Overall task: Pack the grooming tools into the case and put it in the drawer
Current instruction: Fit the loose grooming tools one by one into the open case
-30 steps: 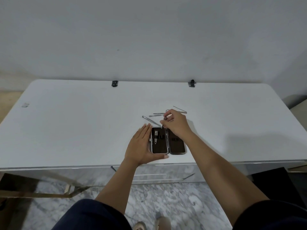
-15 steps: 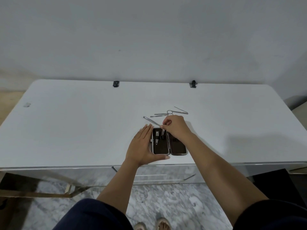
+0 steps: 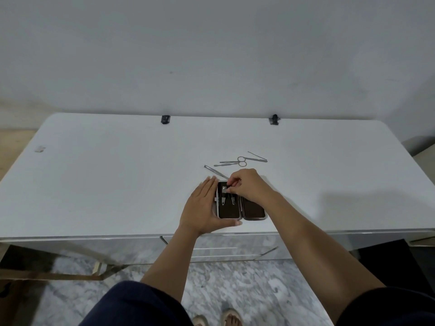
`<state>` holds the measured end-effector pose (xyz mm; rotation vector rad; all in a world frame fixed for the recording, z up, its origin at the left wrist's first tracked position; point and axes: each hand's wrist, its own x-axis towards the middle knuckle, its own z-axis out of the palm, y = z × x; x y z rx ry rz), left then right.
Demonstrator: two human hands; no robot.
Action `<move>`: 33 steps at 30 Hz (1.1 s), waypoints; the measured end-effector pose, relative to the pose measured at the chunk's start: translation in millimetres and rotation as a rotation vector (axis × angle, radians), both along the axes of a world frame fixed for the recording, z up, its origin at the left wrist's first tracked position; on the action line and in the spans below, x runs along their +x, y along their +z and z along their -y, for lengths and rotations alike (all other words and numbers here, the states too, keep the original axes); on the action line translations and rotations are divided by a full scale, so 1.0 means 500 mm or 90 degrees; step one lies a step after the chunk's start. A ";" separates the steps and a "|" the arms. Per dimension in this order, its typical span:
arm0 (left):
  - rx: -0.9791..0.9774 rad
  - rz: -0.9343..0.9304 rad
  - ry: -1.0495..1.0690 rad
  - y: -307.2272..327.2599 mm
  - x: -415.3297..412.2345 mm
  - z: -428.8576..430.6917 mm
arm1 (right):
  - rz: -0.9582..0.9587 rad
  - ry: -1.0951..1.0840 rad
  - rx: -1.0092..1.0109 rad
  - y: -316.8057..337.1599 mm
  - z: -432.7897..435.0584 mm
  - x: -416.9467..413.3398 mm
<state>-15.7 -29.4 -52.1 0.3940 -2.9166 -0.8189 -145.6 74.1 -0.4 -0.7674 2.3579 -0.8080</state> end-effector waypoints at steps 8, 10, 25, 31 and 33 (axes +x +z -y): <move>0.007 0.000 0.005 0.002 0.001 -0.001 | -0.006 0.015 0.028 0.003 0.001 0.000; 0.006 -0.002 0.005 0.003 0.002 -0.001 | -0.004 0.009 0.022 0.002 0.002 0.000; 0.017 -0.034 0.009 -0.004 0.000 0.002 | -0.154 -0.120 0.000 -0.008 0.035 -0.074; 0.017 -0.049 0.006 -0.004 -0.001 0.002 | -0.175 -0.095 0.033 -0.039 0.041 -0.094; 0.017 -0.049 0.006 -0.003 -0.001 0.003 | -0.177 -0.102 0.024 -0.043 0.045 -0.098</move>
